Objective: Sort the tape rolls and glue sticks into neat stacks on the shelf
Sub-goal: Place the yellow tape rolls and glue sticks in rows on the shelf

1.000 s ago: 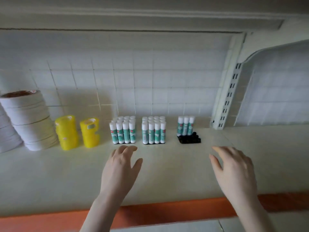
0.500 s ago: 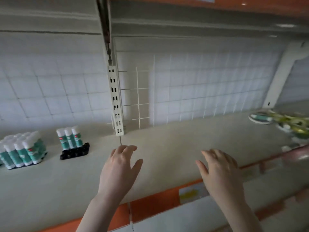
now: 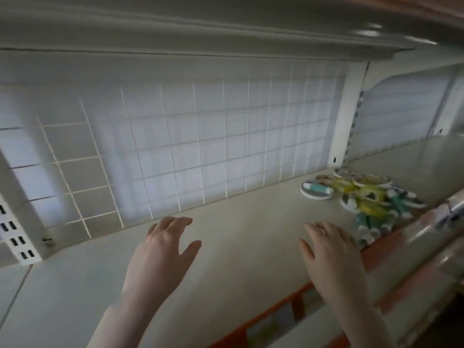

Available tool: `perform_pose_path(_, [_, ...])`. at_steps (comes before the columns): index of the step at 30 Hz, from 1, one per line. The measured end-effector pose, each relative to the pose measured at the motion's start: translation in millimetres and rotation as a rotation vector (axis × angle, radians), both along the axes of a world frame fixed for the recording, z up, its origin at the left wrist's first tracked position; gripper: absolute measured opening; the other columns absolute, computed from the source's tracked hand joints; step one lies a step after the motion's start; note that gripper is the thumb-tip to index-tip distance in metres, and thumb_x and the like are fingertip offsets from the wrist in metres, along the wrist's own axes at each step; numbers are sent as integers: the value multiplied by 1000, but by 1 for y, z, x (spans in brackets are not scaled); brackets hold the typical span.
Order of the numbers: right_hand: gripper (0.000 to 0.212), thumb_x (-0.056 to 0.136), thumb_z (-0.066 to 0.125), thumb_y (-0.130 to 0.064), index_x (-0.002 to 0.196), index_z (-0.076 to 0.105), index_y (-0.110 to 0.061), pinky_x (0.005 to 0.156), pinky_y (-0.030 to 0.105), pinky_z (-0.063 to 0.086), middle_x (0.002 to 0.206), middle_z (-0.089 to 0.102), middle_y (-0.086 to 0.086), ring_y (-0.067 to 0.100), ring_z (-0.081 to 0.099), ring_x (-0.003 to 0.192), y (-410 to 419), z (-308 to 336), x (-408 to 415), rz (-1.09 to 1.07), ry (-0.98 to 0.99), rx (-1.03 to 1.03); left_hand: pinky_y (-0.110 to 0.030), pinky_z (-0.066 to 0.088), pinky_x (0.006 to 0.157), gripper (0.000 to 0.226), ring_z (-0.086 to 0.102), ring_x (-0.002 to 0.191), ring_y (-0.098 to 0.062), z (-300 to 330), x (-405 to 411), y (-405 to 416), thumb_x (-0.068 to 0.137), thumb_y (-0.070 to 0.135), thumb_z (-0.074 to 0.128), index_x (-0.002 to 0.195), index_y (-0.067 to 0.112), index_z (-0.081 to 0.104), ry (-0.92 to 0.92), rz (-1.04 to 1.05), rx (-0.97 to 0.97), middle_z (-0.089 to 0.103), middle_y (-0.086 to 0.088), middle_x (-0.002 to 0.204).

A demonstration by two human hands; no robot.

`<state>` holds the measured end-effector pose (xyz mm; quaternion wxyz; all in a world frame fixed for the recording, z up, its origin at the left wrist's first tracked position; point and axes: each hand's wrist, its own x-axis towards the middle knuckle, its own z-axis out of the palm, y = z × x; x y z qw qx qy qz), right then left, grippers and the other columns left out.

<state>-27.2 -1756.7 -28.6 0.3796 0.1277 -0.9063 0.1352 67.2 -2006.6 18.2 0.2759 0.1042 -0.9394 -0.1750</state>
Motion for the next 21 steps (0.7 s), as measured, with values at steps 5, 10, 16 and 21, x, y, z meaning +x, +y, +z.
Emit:
perform_pose_path(5, [29, 65, 82, -13, 90, 71, -5, 72, 44, 52, 89, 67, 16, 36, 65, 82, 58, 1, -54, 32, 1, -48, -33, 45, 81, 41, 52, 111, -15, -10, -48, 54, 82, 34, 67, 120, 23, 58, -41, 13, -12, 57, 9, 119])
perform_pose_path(10, [19, 73, 74, -11, 90, 69, -6, 69, 42, 52, 89, 67, 13, 35, 63, 81, 131, 6, -122, 171, 35, -67, -33, 44, 84, 41, 51, 113, -16, -22, -103, 129, 83, 33, 66, 122, 24, 57, -38, 120, 15, 56, 10, 121])
perform_pose_path(16, [18, 77, 70, -16, 91, 71, -6, 66, 41, 53, 85, 68, 11, 33, 62, 76, 190, 12, -198, 280, -17, -23, -24, 41, 88, 43, 48, 115, -9, -24, -156, 204, 87, 39, 60, 128, 28, 52, -94, 152, 34, 51, 13, 126])
perform_pose_path(21, [18, 75, 72, -13, 91, 71, -6, 69, 42, 52, 86, 69, 10, 33, 63, 79, 197, 16, -235, 372, -60, -8, -22, 40, 92, 44, 43, 121, -7, -23, -182, 224, 90, 41, 53, 132, 30, 46, -145, 204, 2, 47, 14, 132])
